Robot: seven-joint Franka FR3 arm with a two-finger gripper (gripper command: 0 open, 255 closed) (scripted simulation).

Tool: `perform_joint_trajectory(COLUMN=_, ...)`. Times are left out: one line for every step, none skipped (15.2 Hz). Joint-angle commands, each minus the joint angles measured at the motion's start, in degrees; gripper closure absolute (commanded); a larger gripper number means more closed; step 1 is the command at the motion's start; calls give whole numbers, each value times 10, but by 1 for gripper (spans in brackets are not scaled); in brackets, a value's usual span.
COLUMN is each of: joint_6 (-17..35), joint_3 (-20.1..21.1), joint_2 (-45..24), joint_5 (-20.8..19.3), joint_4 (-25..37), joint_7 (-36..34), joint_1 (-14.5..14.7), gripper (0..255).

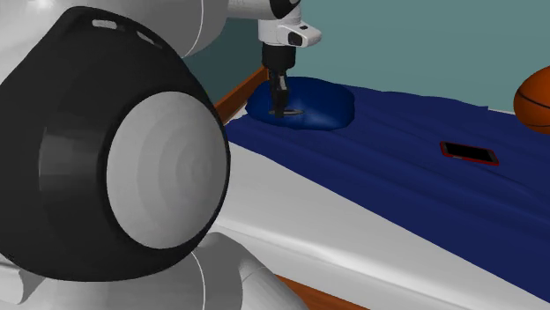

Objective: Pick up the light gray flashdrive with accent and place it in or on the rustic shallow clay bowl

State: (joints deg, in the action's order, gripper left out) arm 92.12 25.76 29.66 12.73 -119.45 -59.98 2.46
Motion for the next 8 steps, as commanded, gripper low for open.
perform_joint_trajectory(joint_6=-6, joint_3=9, joint_2=28, joint_5=15, joint_4=-19, joint_7=-16, joint_1=12, gripper=255)
perform_joint_trajectory(joint_6=-10, joint_3=14, joint_2=39, joint_5=22, joint_4=-24, joint_7=-25, joint_1=19, gripper=255)
perform_joint_trajectory(joint_6=-15, joint_3=20, joint_2=50, joint_5=29, joint_4=-28, joint_7=-35, joint_1=25, gripper=255)
perform_joint_trajectory(joint_6=-20, joint_3=25, joint_2=61, joint_5=37, joint_4=-32, joint_7=-45, joint_1=31, gripper=255)
perform_joint_trajectory(joint_6=-25, joint_3=31, joint_2=71, joint_5=44, joint_4=-35, joint_7=-55, joint_1=37, gripper=255)
perform_joint_trajectory(joint_6=-30, joint_3=37, joint_2=81, joint_5=51, joint_4=-37, joint_7=-65, joint_1=44, gripper=255)
perform_joint_trajectory(joint_6=-35, joint_3=44, joint_2=90, joint_5=59, joint_4=-39, joint_7=-76, joint_1=50, gripper=255)
perform_joint_trajectory(joint_6=-40, joint_3=50, joint_2=98, joint_5=66, joint_4=-40, joint_7=-87, joint_1=56, gripper=255)
